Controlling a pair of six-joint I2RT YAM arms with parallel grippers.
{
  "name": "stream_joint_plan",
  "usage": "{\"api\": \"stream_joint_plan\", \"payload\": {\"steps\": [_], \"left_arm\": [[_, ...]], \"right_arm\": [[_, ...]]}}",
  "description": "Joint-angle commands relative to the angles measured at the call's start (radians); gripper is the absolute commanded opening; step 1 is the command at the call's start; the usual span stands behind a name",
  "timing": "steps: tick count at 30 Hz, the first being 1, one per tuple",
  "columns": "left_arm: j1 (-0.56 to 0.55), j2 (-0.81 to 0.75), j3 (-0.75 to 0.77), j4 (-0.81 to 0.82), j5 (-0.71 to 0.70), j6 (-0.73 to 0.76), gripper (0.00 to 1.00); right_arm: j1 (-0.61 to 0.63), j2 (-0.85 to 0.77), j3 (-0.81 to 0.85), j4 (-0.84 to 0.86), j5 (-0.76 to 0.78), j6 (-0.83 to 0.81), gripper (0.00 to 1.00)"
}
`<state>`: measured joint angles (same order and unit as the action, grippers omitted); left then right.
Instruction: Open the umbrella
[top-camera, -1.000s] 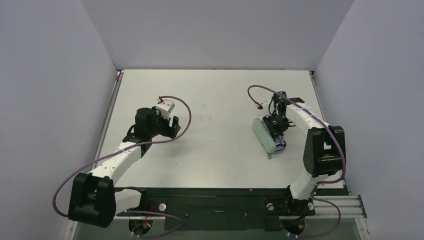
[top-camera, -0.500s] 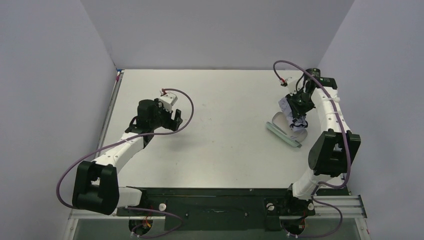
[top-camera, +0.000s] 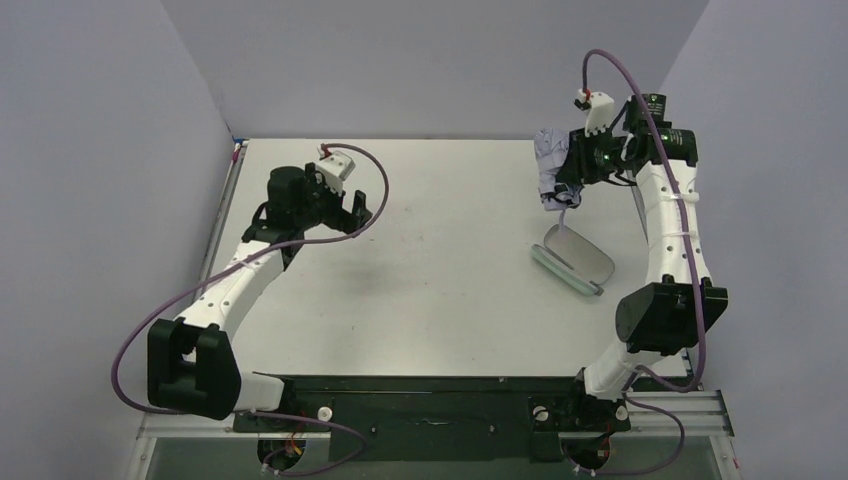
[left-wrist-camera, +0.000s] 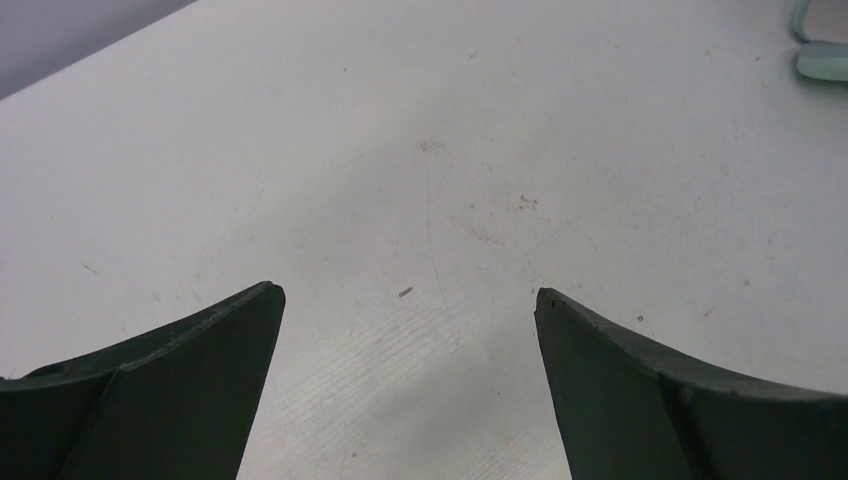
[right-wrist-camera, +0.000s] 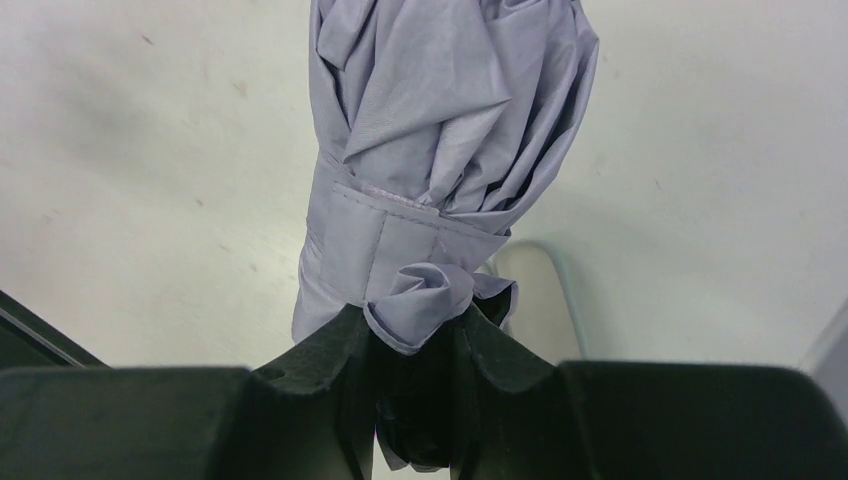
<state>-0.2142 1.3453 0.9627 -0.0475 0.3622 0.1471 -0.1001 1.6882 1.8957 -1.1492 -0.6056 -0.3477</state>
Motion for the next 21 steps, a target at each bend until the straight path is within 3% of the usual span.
{"api": "stream_joint_plan", "payload": {"steps": [1, 4, 9, 16, 21], "left_arm": [[0.013, 0.025, 0.162, -0.117, 0.103, -0.011, 0.97], [0.016, 0.039, 0.237, -0.134, 0.176, -0.042, 0.97], [0.011, 0.081, 0.34, -0.096, 0.318, -0.225, 0.97], [-0.036, 0.142, 0.372, 0.243, 0.481, -0.646, 0.98], [-0.101, 0.151, 0.32, 0.396, 0.532, -0.801, 0.97]], "right_arm": [[0.05, -0.09, 0.039, 0.318, -0.184, 0.313, 0.0], [0.11, -0.129, -0.009, 0.504, -0.175, 0.498, 0.0], [0.259, -0.181, -0.109, 0.664, -0.08, 0.59, 0.0], [0.463, -0.217, -0.257, 0.787, -0.061, 0.623, 0.0], [0.532, -0.227, -0.297, 0.839, -0.046, 0.652, 0.0]]}}
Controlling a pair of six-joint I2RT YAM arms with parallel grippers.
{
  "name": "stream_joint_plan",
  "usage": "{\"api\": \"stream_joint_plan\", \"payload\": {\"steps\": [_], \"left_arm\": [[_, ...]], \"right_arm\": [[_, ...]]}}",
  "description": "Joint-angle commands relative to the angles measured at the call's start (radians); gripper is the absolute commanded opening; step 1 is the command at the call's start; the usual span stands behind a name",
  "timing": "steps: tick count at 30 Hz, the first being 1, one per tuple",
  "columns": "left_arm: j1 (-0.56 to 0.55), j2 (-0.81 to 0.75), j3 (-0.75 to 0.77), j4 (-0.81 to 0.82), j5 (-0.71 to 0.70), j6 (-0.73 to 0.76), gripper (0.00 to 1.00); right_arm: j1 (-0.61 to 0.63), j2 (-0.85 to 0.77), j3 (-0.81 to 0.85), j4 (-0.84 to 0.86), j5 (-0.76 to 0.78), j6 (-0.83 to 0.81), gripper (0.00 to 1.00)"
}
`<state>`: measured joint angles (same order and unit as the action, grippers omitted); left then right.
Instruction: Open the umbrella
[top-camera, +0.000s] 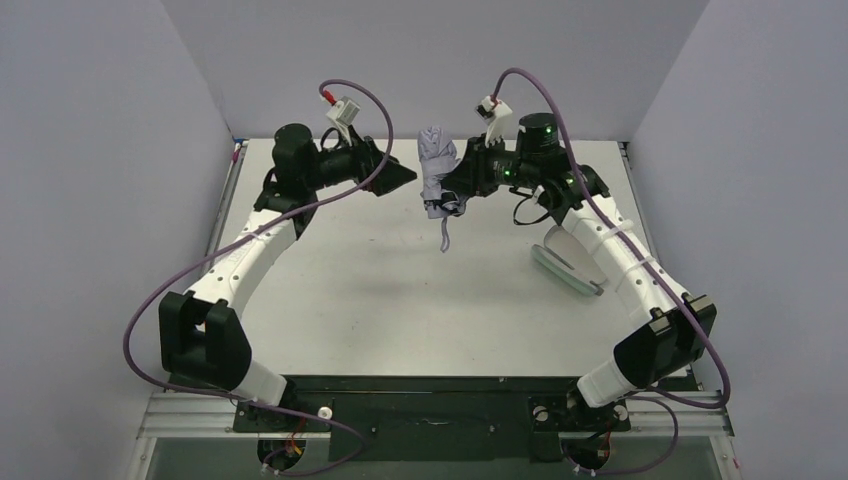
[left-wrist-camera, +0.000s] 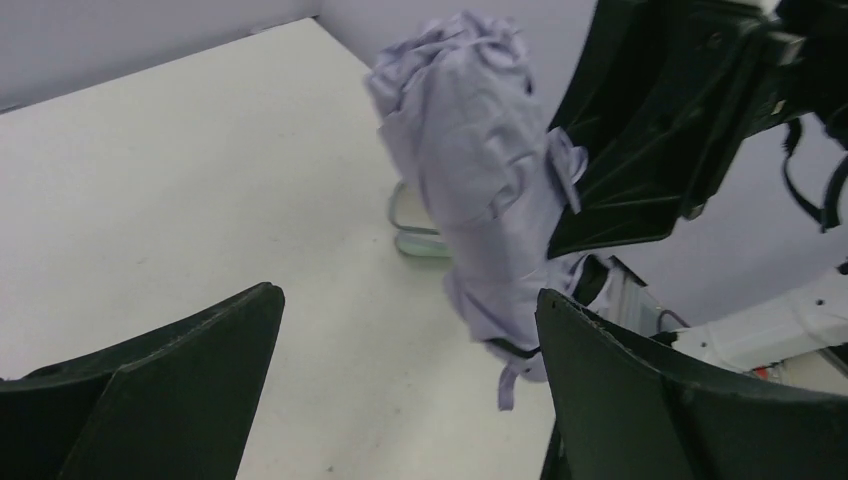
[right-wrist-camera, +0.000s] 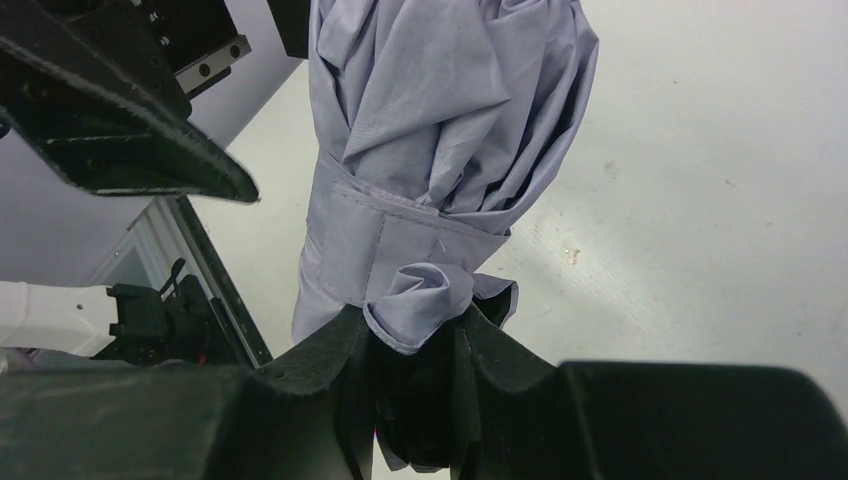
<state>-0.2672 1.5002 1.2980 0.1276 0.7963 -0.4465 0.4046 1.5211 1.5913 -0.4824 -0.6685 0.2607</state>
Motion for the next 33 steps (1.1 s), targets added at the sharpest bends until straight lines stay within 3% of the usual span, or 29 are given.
{"api": "stream_joint_plan", "payload": {"steps": [1, 7, 9, 14, 20, 24, 28, 30, 33], "left_arm": [[-0.054, -0.005, -0.021, 0.245, 0.096, -0.23, 0.97], [-0.087, -0.055, -0.11, 0.237, 0.002, -0.193, 1.0], [-0.093, -0.076, -0.142, 0.226, -0.038, -0.166, 0.93], [-0.144, -0.086, -0.167, 0.181, -0.052, -0.067, 0.87], [-0.191, -0.062, -0.153, 0.235, -0.047, -0.073, 0.73], [-0.209, -0.048, -0.149, 0.252, -0.058, -0.079, 0.58], [-0.219, -0.052, -0.164, 0.265, -0.053, -0.082, 0.14], [-0.225, -0.062, -0.179, 0.258, -0.05, -0.071, 0.0], [-0.236, -0.084, -0.209, 0.242, -0.05, -0.052, 0.0]], "right_arm": [[0.031, -0.059, 0.006, 0.179, 0.019, 0.046, 0.0], [0.029, -0.08, -0.001, 0.241, 0.1, 0.135, 0.0], [0.028, -0.094, -0.009, 0.277, 0.139, 0.178, 0.0], [0.028, -0.117, -0.039, 0.358, 0.175, 0.271, 0.0], [0.029, -0.14, -0.074, 0.406, 0.183, 0.335, 0.0], [0.029, -0.162, -0.103, 0.445, 0.191, 0.368, 0.0], [0.029, -0.185, -0.115, 0.446, 0.219, 0.357, 0.0], [0.026, -0.195, -0.115, 0.445, 0.237, 0.35, 0.0], [0.016, -0.199, -0.108, 0.448, 0.257, 0.348, 0.0]]}}
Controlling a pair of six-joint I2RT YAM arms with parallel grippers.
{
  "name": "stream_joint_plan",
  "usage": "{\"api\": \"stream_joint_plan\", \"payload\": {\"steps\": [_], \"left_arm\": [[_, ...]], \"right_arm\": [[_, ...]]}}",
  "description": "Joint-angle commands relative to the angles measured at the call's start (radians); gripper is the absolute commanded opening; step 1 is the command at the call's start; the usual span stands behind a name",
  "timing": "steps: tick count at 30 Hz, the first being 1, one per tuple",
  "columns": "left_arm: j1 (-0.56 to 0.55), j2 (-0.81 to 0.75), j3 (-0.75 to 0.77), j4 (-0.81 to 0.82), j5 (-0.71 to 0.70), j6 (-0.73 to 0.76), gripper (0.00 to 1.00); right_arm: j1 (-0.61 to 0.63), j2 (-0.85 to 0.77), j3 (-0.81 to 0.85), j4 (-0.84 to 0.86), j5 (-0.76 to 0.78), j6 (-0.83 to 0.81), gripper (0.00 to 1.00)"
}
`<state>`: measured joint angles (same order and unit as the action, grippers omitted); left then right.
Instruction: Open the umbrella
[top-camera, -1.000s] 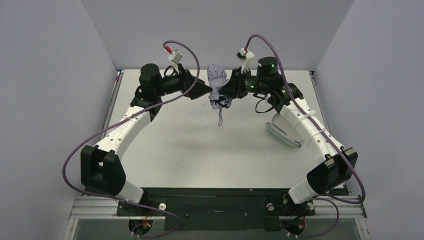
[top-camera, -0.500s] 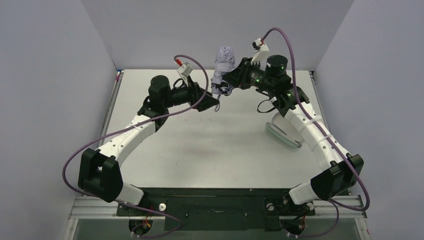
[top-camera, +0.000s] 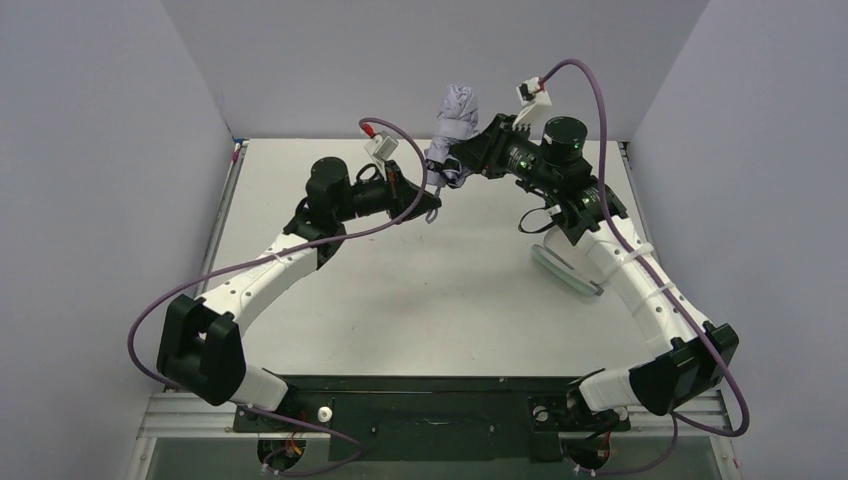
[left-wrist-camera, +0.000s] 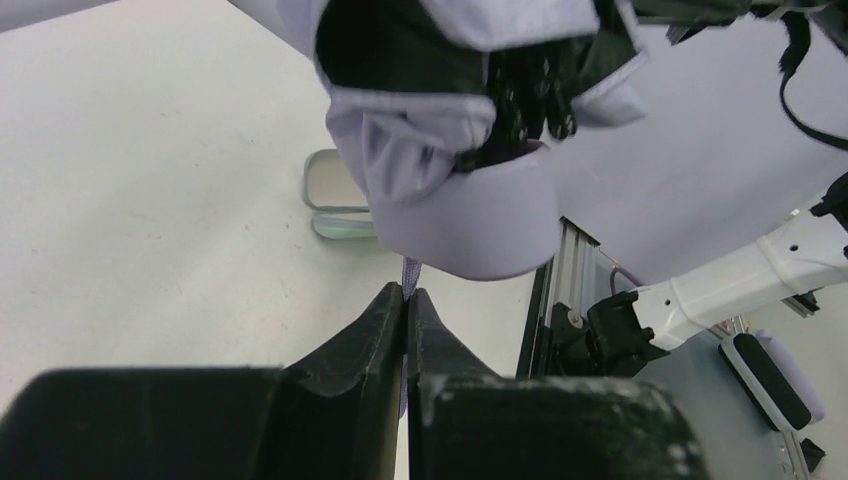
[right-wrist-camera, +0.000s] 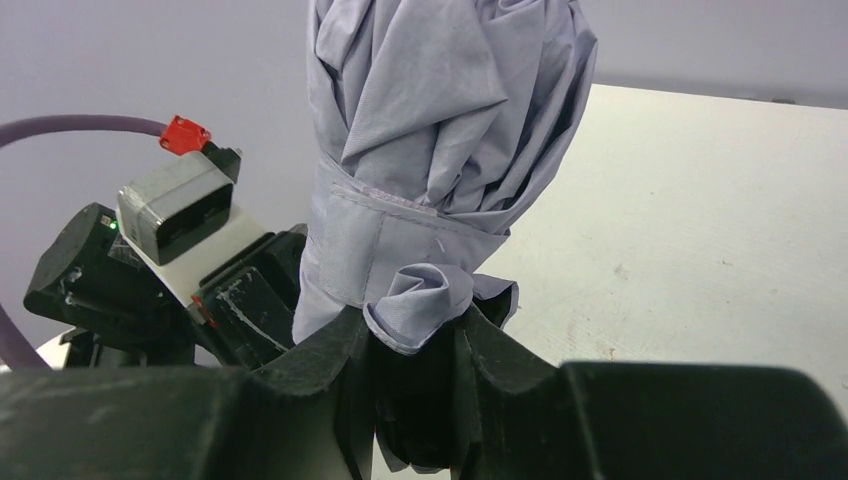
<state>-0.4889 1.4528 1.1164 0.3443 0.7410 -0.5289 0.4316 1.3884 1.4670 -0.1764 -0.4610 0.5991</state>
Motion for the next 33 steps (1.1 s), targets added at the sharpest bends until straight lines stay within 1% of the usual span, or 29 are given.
{"api": "stream_joint_plan", "payload": {"steps": [1, 6, 11, 12, 13, 14, 15, 16, 17, 18, 20, 22, 23, 24, 25, 28, 30, 33], "left_arm": [[-0.021, -0.041, -0.033, 0.019, 0.006, 0.036, 0.0], [-0.043, -0.08, -0.078, -0.023, 0.002, 0.083, 0.0], [-0.046, -0.102, -0.102, -0.039, 0.007, 0.098, 0.0], [-0.046, -0.104, -0.101, -0.053, 0.011, 0.109, 0.03], [-0.046, -0.109, -0.094, -0.064, 0.017, 0.12, 0.09], [-0.045, -0.113, -0.09, -0.098, 0.019, 0.145, 0.31], [-0.039, -0.121, -0.078, -0.117, 0.027, 0.161, 0.42], [-0.028, -0.125, -0.07, -0.161, 0.032, 0.202, 0.56], [-0.02, -0.136, -0.052, -0.203, 0.049, 0.242, 0.61], [-0.002, -0.141, -0.033, -0.219, 0.061, 0.262, 0.69], [0.045, -0.154, -0.006, -0.252, 0.1, 0.288, 0.77], [0.097, -0.152, 0.028, -0.265, 0.144, 0.27, 0.82], [0.113, -0.145, 0.041, -0.268, 0.171, 0.231, 0.83], [0.139, -0.128, 0.07, -0.268, 0.184, 0.208, 0.84], [0.147, -0.118, 0.084, -0.263, 0.206, 0.155, 0.84], [0.159, -0.087, 0.134, -0.242, 0.218, 0.075, 0.83], [0.158, -0.084, 0.126, -0.156, 0.215, -0.003, 0.84], [0.15, -0.063, 0.121, 0.035, 0.244, -0.169, 0.89]], "right_arm": [[-0.017, -0.067, 0.021, 0.143, 0.062, 0.009, 0.0], [-0.04, -0.069, 0.034, 0.164, 0.088, 0.021, 0.0], [-0.058, -0.063, 0.053, 0.164, 0.085, 0.011, 0.0], [-0.059, -0.063, 0.056, 0.163, 0.08, 0.004, 0.0], [-0.058, -0.065, 0.059, 0.159, 0.075, -0.016, 0.0], [-0.058, -0.066, 0.061, 0.156, 0.063, -0.025, 0.0], [-0.058, -0.068, 0.062, 0.154, 0.057, -0.046, 0.0], [-0.058, -0.07, 0.063, 0.152, 0.036, -0.077, 0.0], [-0.059, -0.075, 0.062, 0.147, 0.024, -0.091, 0.0], [-0.058, -0.083, 0.058, 0.145, -0.003, -0.119, 0.0], [-0.061, -0.099, 0.05, 0.144, -0.05, -0.151, 0.0], [-0.06, -0.109, 0.044, 0.144, -0.098, -0.171, 0.0], [-0.06, -0.112, 0.042, 0.145, -0.119, -0.173, 0.0], [-0.057, -0.116, 0.036, 0.148, -0.126, -0.17, 0.0], [-0.054, -0.118, 0.035, 0.153, -0.13, -0.168, 0.0], [-0.046, -0.116, 0.038, 0.159, -0.126, -0.162, 0.0], [-0.044, -0.113, 0.038, 0.181, -0.149, -0.148, 0.0], [-0.043, -0.113, 0.027, 0.239, -0.224, -0.112, 0.0]]}}
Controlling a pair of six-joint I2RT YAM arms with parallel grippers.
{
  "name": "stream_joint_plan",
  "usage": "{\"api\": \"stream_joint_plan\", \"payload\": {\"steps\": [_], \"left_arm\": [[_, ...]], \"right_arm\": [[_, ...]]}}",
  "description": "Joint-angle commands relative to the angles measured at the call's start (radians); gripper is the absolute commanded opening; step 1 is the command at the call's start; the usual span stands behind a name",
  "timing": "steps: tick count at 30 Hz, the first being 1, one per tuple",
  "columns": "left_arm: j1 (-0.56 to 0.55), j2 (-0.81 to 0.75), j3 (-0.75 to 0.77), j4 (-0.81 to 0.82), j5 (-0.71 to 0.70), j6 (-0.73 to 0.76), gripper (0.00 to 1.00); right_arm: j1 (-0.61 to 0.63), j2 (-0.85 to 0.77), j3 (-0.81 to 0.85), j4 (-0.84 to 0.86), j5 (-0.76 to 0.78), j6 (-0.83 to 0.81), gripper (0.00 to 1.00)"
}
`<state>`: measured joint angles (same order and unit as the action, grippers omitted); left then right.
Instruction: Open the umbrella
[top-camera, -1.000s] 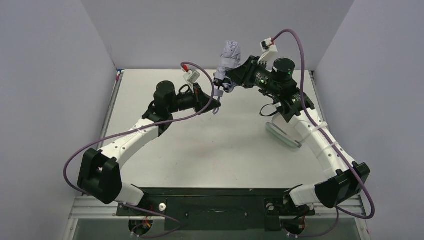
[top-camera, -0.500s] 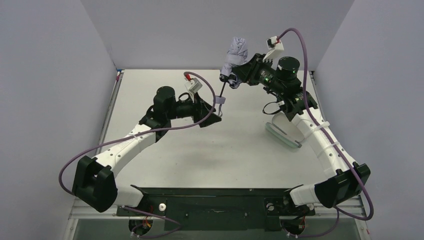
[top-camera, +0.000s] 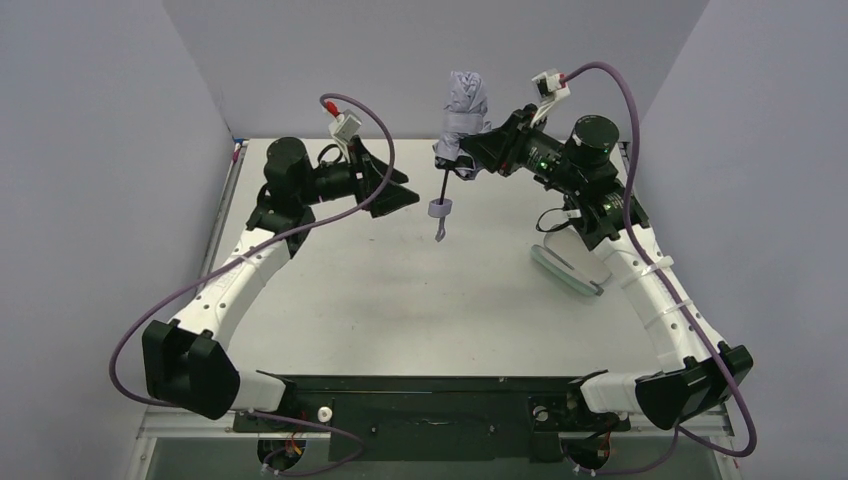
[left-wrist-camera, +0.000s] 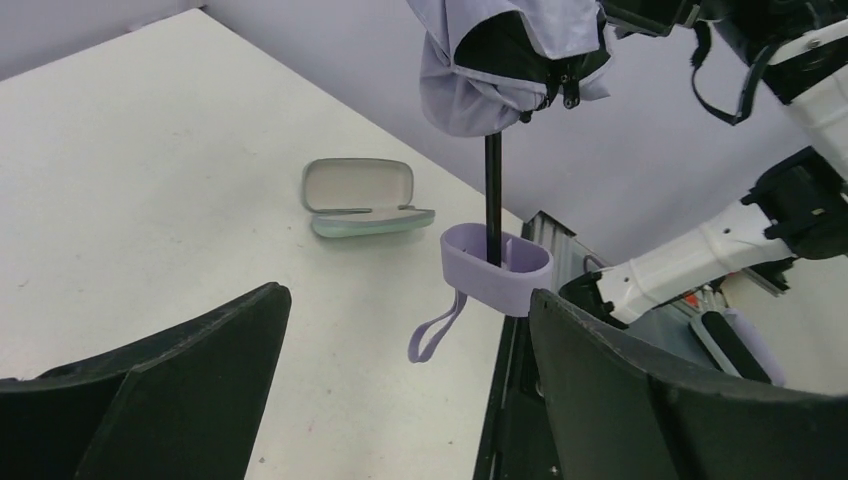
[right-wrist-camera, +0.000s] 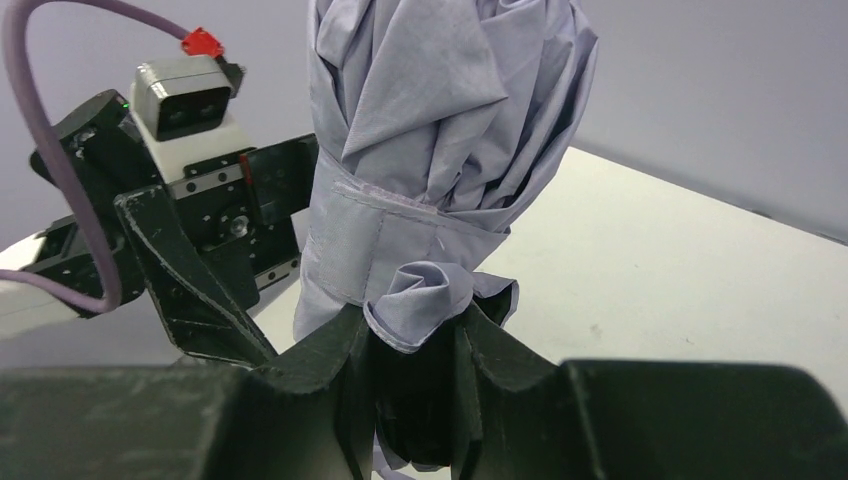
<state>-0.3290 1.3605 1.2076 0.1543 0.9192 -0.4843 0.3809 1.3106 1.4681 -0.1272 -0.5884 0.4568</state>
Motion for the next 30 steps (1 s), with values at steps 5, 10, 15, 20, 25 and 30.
{"api": "stream_joint_plan", "payload": {"steps": [5, 10, 15, 20, 25, 30], "left_arm": [[-0.054, 0.075, 0.057, 0.359, 0.11, -0.337, 0.97], [-0.103, 0.099, 0.071, 0.392, 0.094, -0.37, 0.95], [-0.132, 0.129, 0.075, 0.488, 0.114, -0.471, 0.81], [-0.152, 0.12, 0.055, 0.505, 0.136, -0.461, 0.64], [-0.159, 0.095, 0.023, 0.496, 0.159, -0.441, 0.57], [-0.168, 0.074, -0.005, 0.446, 0.162, -0.391, 0.55]], "right_arm": [[0.011, -0.028, 0.021, 0.258, -0.128, 0.105, 0.0], [0.025, -0.024, 0.025, 0.294, -0.142, 0.156, 0.0], [0.054, -0.026, 0.01, 0.309, -0.154, 0.174, 0.0], [0.06, -0.027, 0.013, 0.313, -0.14, 0.174, 0.0], [0.055, -0.017, 0.042, 0.295, -0.124, 0.144, 0.0], [0.041, 0.002, 0.076, 0.295, -0.117, 0.139, 0.0]]}}
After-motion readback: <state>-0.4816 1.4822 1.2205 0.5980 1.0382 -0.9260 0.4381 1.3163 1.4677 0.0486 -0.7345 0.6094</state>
